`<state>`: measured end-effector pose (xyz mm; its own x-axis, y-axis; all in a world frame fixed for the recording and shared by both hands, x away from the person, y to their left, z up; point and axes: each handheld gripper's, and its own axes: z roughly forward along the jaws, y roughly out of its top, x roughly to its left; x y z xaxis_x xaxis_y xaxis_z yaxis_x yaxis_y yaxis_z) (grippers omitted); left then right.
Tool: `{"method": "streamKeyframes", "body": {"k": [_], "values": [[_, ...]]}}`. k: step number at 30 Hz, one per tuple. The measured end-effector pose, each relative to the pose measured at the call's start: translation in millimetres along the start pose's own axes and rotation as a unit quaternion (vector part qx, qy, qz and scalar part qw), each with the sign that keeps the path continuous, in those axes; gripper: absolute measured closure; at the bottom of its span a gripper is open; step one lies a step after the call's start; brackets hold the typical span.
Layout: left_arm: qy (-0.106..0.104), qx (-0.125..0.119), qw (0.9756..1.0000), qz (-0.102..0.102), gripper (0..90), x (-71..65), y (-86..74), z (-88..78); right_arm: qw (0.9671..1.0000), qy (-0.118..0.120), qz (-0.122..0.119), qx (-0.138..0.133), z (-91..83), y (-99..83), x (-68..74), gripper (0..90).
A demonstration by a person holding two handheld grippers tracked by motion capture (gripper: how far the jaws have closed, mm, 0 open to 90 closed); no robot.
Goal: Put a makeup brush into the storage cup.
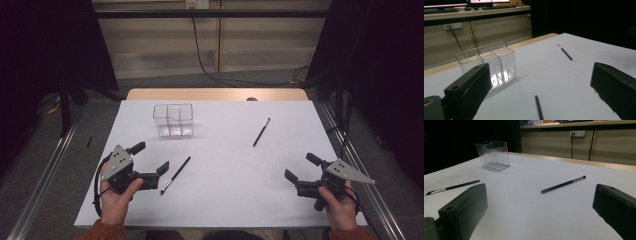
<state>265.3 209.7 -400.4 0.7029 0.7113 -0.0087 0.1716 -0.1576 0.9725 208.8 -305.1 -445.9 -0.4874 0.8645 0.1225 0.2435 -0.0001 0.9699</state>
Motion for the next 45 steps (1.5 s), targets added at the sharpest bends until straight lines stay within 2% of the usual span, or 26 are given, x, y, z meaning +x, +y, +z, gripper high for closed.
{"method": "streamKeyframes", "body": {"k": [7, 11, 20, 23, 24, 27, 28, 29, 31, 32, 35, 36, 38, 39, 42, 43, 44, 45], "values": [[-0.011, 0.012, 0.9998, 0.013, 3.2, -5.3, 5.8, 14.6, 0.9999, 0.009, -0.011, 0.003, 1.1, 0.2, 2.3, 0.0], [-0.016, 0.013, 0.9998, 0.005, 3.2, -3.4, 10.8, 22.9, 0.9999, 0.007, -0.011, 0.004, 1.9, 0.0, 1.2, 0.0], [-0.015, 0.038, 0.9992, 0.007, 3.8, 2.4, 17.0, 38.5, 0.9999, 0.009, -0.006, 0.002, 2.6, 0.2, 0.9, 0.0], [-0.004, 0.039, 0.9992, 0.003, 4.5, 3.3, 17.9, 40.1, 0.9999, 0.01, -0.007, 0.002, 2.4, 0.3, 1.4, 0.0], [-0.011, 0.051, 0.9987, -0.001, 4.6, 5.3, 19.9, 41.8, 0.9999, 0.01, -0.008, 0.002, 2.4, 0.4, 1.6, 0.0], [-0.015, 0.072, 0.9973, -0.004, 4.6, 7.0, 23.5, 44.4, 0.9999, 0.008, -0.01, -0.003, 1.9, 1.1, 2.1, 0.0], [-0.015, 0.072, 0.9973, -0.004, 4.6, 7.0, 23.5, 44.4, 0.9999, 0.007, -0.01, -0.004, 1.7, 1.2, 2.1, 0.0], [-0.018, 0.089, 0.9958, -0.001, 4.6, 7.7, 26.2, 46.3, 0.9999, 0.007, -0.01, -0.003, 1.7, 1.0, 1.8, 0.0], [-0.017, 0.095, 0.9953, 0.001, 4.6, 8.1, 27.4, 47.0, 0.9999, 0.006, -0.008, 0.0, 2.1, 0.6, 1.1, 0.0], [-0.022, 0.108, 0.9939, -0.002, 4.6, 9.5, 29.3, 48.4, 0.9999, 0.005, -0.009, 0.0, 2.1, 0.5, 0.8, 0.0], [-0.026, 0.119, 0.9926, -0.005, 5.4, 11.4, 31.3, 49.7, 1.0, 0.005, -0.008, 0.0, 2.2, 0.3, 0.8, 0.0], [-0.025, 0.125, 0.9919, -0.005, 6.0, 11.9, 32.0, 50.4, 1.0, 0.005, -0.007, 0.001, 2.2, 0.3, 0.8, 0.0], [-0.022, 0.146, 0.989, 0.006, 6.0, 12.8, 35.2, 51.9, 1.0, 0.004, -0.007, 0.001, 2.5, 0.5, 1.1, 0.0], [-0.022, 0.146, 0.989, 0.006, 6.0, 12.8, 35.2, 51.9, 1.0, 0.004, -0.007, 0.001, 2.5, 0.5, 1.1, 0.0], [-0.028, 0.18, 0.9831, 0.011, 6.3, 14.6, 41.8, 55.4, 0.9999, 0.005, -0.01, 0.002, 2.8, 1.0, 2.1, 0.0], [-0.028, 0.18, 0.9831, 0.011, 6.3, 14.6, 41.8, 55.4, 0.9999, 0.005, -0.011, 0.002, 2.6, 1.0, 2.3, 0.0], [-0.032, 0.191, 0.9809, 0.012, 6.3, 14.8, 43.3, 56.4, 0.9999, 0.005, -0.011, 0.002, 2.3, 1.1, 2.6, 0.0], [-0.034, 0.209, 0.9771, 0.022, 6.3, 13.6, 45.0, 57.7, 0.9999, 0.005, -0.011, 0.002, 2.2, 1.1, 2.7, 0.0]]}}
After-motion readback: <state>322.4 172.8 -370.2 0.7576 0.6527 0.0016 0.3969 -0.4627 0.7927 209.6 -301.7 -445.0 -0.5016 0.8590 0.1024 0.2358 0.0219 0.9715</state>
